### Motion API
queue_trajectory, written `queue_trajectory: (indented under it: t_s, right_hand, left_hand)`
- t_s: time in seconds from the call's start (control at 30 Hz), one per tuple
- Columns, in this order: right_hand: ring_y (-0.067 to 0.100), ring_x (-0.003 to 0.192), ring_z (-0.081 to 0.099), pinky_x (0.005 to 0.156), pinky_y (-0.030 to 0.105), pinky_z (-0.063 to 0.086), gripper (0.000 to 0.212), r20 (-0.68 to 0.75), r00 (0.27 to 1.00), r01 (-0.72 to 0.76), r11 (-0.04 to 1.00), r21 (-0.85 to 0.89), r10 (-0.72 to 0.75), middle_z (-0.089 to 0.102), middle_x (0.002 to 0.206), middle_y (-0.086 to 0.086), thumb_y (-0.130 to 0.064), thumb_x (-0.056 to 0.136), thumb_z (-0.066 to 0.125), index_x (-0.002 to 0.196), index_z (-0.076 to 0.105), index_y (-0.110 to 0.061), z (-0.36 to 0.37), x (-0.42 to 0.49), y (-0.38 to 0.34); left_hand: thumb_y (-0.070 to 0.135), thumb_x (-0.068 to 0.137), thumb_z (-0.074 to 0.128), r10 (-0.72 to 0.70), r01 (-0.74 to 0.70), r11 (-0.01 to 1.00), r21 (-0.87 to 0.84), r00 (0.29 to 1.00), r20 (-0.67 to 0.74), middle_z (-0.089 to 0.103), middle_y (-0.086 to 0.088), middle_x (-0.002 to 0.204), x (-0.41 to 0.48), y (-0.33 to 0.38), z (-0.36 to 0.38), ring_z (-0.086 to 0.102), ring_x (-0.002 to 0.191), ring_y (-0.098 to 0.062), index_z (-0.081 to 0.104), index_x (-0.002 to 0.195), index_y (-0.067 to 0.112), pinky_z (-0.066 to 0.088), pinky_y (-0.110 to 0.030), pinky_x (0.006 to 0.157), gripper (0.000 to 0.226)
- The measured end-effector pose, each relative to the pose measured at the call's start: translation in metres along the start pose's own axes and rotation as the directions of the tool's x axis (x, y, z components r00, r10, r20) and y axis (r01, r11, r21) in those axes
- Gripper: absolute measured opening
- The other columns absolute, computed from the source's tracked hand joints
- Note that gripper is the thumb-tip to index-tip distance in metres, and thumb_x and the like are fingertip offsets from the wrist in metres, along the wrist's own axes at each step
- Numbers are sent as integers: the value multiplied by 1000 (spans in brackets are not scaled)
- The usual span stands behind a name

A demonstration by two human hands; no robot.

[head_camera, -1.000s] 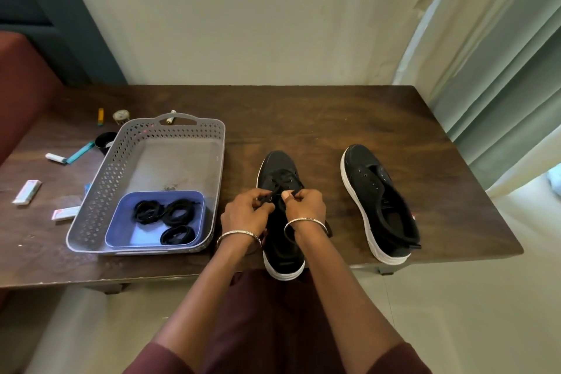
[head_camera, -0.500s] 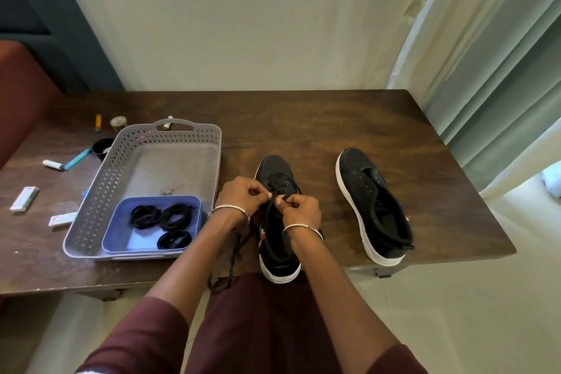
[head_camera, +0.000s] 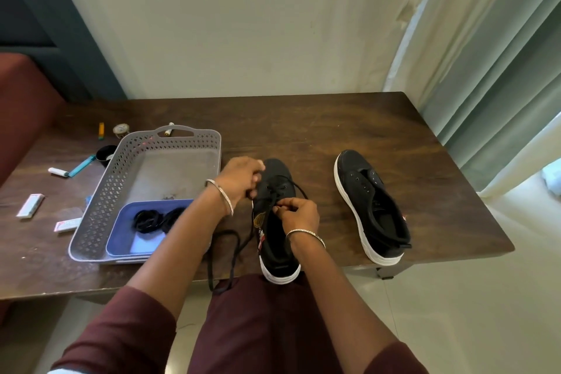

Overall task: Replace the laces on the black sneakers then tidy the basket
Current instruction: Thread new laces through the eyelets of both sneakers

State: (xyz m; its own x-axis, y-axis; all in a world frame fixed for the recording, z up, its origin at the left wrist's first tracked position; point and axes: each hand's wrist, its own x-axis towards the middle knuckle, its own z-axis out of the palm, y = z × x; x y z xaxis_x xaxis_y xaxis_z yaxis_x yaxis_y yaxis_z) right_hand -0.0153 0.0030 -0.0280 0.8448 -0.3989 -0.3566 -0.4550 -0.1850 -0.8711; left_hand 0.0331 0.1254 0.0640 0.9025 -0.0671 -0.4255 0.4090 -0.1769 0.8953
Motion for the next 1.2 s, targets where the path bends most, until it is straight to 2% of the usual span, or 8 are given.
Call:
queue_trajectory:
  t_s: [0.1, 0.33, 0.5, 0.7, 0.8, 0.93, 1.07, 1.2]
  right_hand:
    - [16, 79, 71, 87, 36, 57, 13, 8, 1000, 14, 1000, -14, -14, 69, 67, -7, -12, 75, 83, 82, 78, -21, 1, 0, 1]
    - [15, 83, 70, 88, 37, 56, 13, 9, 1000, 28, 998, -50, -28, 72, 72, -7, -16, 76, 83, 86, 79, -23, 1, 2, 3]
    - [17, 86, 70, 91, 35, 55, 15, 12, 999, 34, 997, -64, -33, 67, 69, -10, -14, 78, 82, 91, 80, -20, -1, 2, 4]
    - [18, 88, 69, 91, 37, 55, 16, 2, 999, 36, 997, -73, -36, 66, 67, -13, -14, 77, 82, 90, 80, -23, 1, 3, 5]
    - [22, 92, 68, 91, 38, 54, 15, -1, 999, 49, 995, -92, -49, 64, 65, -15, -15, 76, 82, 88, 80, -23, 1, 3, 6]
    - [23, 91, 69, 90, 40, 55, 19, -2, 997, 78, 991, -105, -79, 65, 67, -13, -17, 74, 83, 92, 80, -23, 1, 3, 7]
    - [23, 91, 69, 90, 39, 54, 21, 2, 997, 78, 991, -112, -78, 65, 69, -12, -17, 74, 83, 93, 80, -23, 0, 4, 8]
    - [21, 92, 69, 92, 39, 54, 19, 9, 998, 65, 992, -104, -64, 67, 72, -10, -17, 75, 84, 93, 80, -22, -2, 2, 6]
  left_hand:
    - [35, 94, 63, 98, -54, 762, 645, 995, -33, 63, 3, 83, 14, -34, -3, 60, 77, -15, 63, 86, 22, 43, -29, 70, 15]
    - [30, 92, 67, 70, -127, 456, 881, 992, 107, 71, -5, 94, 14, -22, 2, 65, 92, -24, 69, 80, 18, 52, -33, 85, 17]
    - [15, 97, 60, 75, -145, 903, 404, 980, 185, 60, -3, 74, -7, 36, -12, 51, 59, -11, 67, 87, 11, 40, -22, 57, 14]
    - [20, 106, 41, 163, -107, 969, -222, 953, 255, 60, -2, 63, -32, 69, -20, 60, 66, -18, 51, 81, 13, 58, -31, 71, 28]
    - [33, 102, 50, 23, -35, 995, 92, 991, 131, 43, 4, 57, -14, 24, -7, 40, 46, -10, 47, 77, 16, 46, -28, 50, 31]
    - [41, 88, 70, 13, -167, 511, 843, 982, 187, 66, 2, 94, 12, -33, -9, 61, 88, -17, 68, 89, 21, 47, -30, 79, 20]
    - [30, 88, 71, 68, -192, 453, 871, 981, 181, 71, 2, 92, 11, -26, -12, 66, 92, -20, 76, 87, 23, 49, -29, 80, 9]
    - [22, 88, 71, 237, -238, 659, 714, 966, 103, 71, 7, 85, -7, 23, -13, 62, 82, -11, 78, 86, 21, 45, -26, 74, 6]
